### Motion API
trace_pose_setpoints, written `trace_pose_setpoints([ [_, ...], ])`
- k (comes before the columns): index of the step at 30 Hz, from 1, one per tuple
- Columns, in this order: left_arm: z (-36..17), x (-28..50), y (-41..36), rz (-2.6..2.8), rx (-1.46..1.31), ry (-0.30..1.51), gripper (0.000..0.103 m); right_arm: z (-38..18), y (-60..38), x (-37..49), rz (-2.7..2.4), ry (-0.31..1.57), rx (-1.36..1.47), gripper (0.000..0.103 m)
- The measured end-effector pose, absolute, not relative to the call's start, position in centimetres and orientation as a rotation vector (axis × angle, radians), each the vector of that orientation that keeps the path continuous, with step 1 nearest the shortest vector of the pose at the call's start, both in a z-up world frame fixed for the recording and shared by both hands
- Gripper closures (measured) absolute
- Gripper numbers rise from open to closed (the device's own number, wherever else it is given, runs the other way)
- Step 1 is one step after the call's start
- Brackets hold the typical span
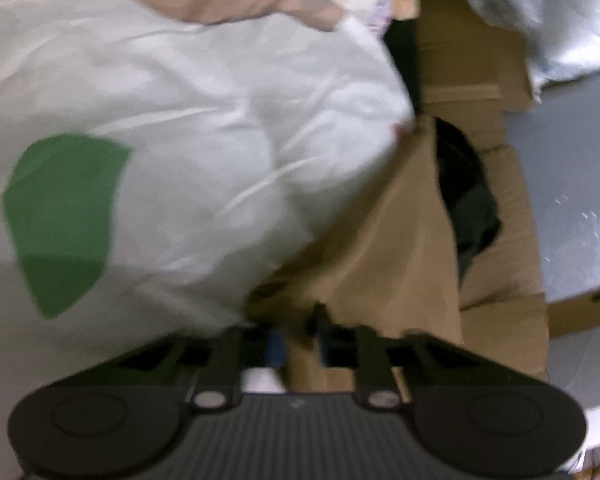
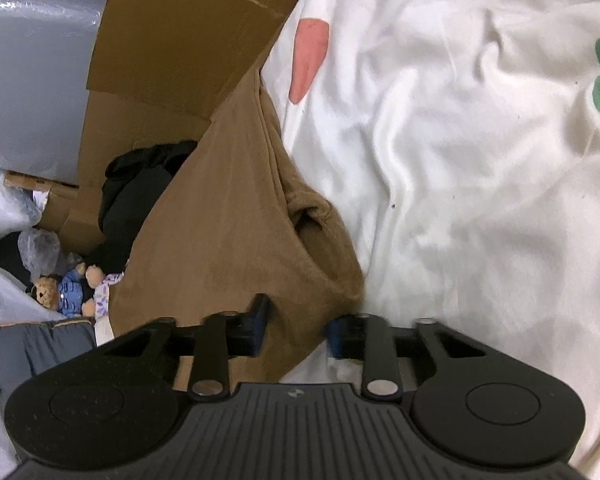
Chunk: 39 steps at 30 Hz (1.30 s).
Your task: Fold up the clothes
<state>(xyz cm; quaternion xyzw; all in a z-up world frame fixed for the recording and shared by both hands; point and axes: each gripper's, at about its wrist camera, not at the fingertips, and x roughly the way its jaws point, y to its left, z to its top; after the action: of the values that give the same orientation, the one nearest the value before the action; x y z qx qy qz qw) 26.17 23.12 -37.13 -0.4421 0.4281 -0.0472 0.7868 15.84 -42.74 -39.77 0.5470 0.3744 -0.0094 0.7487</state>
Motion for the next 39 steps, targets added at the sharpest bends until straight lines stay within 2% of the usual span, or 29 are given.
trace_pose_setpoints([
  [3, -36.3, 26.0, 23.1, -0.088, -0.94, 0.92, 0.1, -39.3, -43.0, 16.0, -0.018, 0.821, 1.171, 0.099],
  [8, -34.3, 25.0, 22.7, -0.046, -0.946, 0.909, 0.1, -38.5, -43.3, 15.9, -0.033, 0.847, 1.182, 0.1],
  [16, -32.0, 23.0, 21.7, 0.006, -0.948, 0.924, 0.1, -36.5, -44.2, 14.6, -0.061, 0.819, 1.214, 0.1],
  [24, -30.3, 19.2, 21.3, 0.041, -0.926, 0.971, 0.1, -35.4, -45.5, 11.9, -0.07, 0.878, 1.189, 0.1],
  [39, -29.0, 11.9, 21.2, 0.07, -0.852, 1.05, 0.1, -36.6, -45.6, 4.5, -0.03, 0.959, 1.188, 0.1],
])
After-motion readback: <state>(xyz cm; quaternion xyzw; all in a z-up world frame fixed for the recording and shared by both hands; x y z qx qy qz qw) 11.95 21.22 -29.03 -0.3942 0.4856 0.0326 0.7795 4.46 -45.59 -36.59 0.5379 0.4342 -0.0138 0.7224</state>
